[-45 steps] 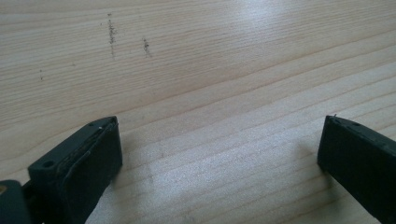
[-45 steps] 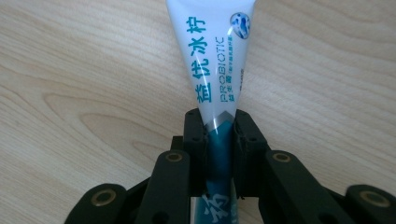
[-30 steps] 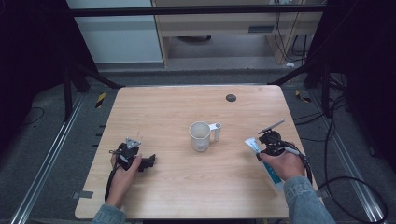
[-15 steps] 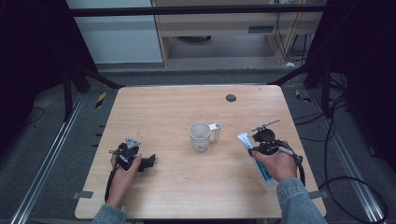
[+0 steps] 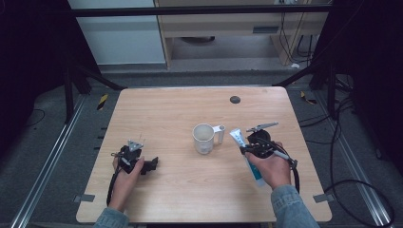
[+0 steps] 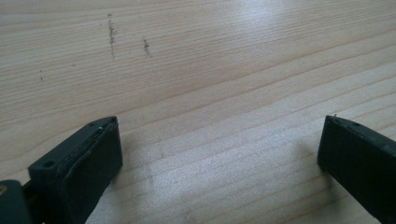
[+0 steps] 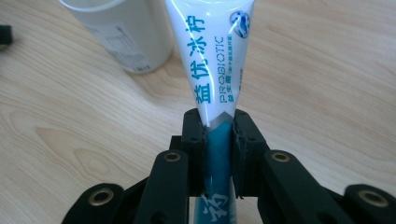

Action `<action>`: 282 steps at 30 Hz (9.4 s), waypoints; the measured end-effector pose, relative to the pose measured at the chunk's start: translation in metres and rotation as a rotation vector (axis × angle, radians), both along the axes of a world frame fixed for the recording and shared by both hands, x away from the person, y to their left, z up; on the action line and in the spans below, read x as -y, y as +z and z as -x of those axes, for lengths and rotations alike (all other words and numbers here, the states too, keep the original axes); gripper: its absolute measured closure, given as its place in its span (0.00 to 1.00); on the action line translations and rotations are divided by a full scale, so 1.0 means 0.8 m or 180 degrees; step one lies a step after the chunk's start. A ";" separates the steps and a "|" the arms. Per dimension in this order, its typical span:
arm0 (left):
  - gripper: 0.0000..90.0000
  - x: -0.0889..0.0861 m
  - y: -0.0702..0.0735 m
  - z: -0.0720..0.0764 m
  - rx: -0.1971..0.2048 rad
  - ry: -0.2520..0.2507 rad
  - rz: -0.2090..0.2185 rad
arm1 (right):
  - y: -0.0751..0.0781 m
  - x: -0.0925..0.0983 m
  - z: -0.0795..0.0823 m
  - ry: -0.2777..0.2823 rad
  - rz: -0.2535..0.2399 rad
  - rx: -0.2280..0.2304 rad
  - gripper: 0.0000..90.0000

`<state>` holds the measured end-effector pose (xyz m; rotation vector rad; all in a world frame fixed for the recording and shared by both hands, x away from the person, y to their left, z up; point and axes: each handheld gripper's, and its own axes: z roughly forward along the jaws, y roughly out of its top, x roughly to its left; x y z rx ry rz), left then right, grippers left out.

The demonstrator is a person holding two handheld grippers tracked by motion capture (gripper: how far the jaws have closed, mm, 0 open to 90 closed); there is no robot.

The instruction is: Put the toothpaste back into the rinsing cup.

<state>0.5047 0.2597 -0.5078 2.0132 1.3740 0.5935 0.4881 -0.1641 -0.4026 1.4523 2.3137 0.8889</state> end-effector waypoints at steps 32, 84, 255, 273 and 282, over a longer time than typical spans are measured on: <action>0.00 0.000 0.000 0.000 0.0010 0.0000 0.0001 | 0.058 -0.072 0.013 0.0145 -0.0628 0.0944 0.86; 0.00 0.000 0.000 -0.001 0.0008 -0.0004 0.0004 | 0.099 -0.107 -0.036 -0.0296 -0.1067 0.1658 0.86; 0.00 0.000 0.000 -0.004 0.0004 -0.0032 0.0004 | -0.067 -0.153 -0.051 -0.0505 -0.1034 0.1954 0.85; 0.00 0.000 0.000 -0.004 0.0005 -0.0033 0.0005 | -0.064 -0.151 -0.051 -0.0477 -0.1023 0.1906 0.84; 0.00 0.000 0.000 -0.004 0.0006 -0.0038 0.0005 | -0.062 -0.147 -0.052 -0.0468 -0.1020 0.1860 0.83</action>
